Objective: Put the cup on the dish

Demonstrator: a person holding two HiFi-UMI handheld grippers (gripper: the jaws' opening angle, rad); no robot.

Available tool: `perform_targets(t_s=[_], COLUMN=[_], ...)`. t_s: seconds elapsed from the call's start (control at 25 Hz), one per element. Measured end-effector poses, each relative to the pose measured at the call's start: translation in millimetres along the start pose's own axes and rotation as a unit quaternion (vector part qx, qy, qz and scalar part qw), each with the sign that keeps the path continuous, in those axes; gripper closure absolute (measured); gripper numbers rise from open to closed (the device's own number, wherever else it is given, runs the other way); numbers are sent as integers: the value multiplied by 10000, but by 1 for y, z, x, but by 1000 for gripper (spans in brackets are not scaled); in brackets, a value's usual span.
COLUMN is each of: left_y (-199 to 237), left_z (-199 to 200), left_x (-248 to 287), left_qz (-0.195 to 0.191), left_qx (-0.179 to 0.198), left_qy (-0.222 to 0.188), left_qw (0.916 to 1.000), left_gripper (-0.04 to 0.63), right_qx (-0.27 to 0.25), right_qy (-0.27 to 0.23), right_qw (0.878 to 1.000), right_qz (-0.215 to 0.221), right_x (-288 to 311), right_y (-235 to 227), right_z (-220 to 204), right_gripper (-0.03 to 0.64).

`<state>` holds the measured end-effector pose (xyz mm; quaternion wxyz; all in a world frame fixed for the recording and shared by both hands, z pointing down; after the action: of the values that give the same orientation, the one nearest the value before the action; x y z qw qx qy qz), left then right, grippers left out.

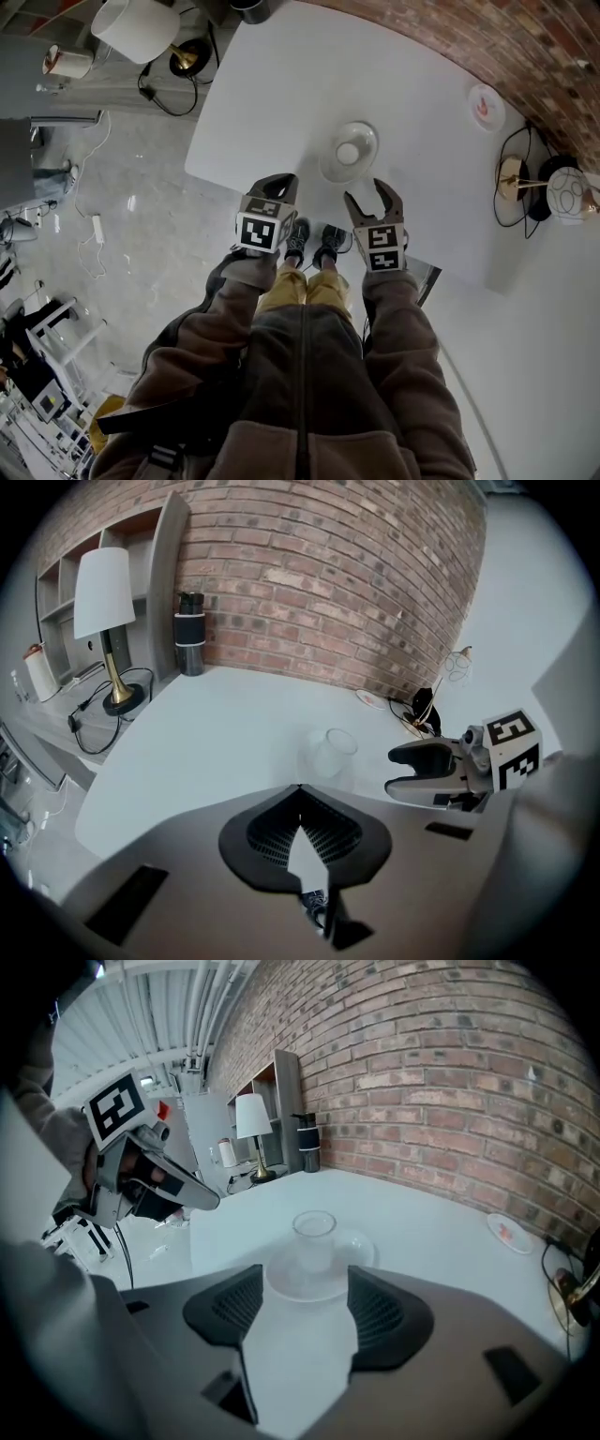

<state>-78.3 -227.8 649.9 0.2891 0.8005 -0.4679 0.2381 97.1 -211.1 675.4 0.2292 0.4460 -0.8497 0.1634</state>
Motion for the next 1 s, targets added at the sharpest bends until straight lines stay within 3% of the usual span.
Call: perform_targets(t_s=[0.28, 0.48, 0.68, 1.0], left_y=[-20, -37, -57, -82], left_z=[28, 56, 94, 157], left_x=[-27, -53, -73, -109], left_qz=[10, 16, -62, -19], left_qx=[123, 209, 361, 697], left_qy=[-420, -858, -1327, -2278], left_qw=[9990, 9961, 9905, 9712], left_gripper=[589, 589, 589, 589], right_qx=[-80, -16, -10, -227], right_qy=[-488, -931, -898, -1433], right_qw=[9986, 9934, 9908, 9831], right_qz=[-173, -675, -1015, -1118], right_x=[-50, -89, -120, -159], right_y=[8, 5, -6, -7], right_z=[33, 67, 98, 175], right_gripper=[493, 607, 614, 614])
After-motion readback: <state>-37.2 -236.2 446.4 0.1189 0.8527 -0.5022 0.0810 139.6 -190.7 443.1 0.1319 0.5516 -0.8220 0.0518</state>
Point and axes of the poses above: the fingertips, and each gripper's own axes: x forward along the fingers, y to its left, z out of its top, the point moved 4 cm from there along -x, backward along the fingers, and after that the axes turned 9 degrees about -y, right-handed, at the moved point
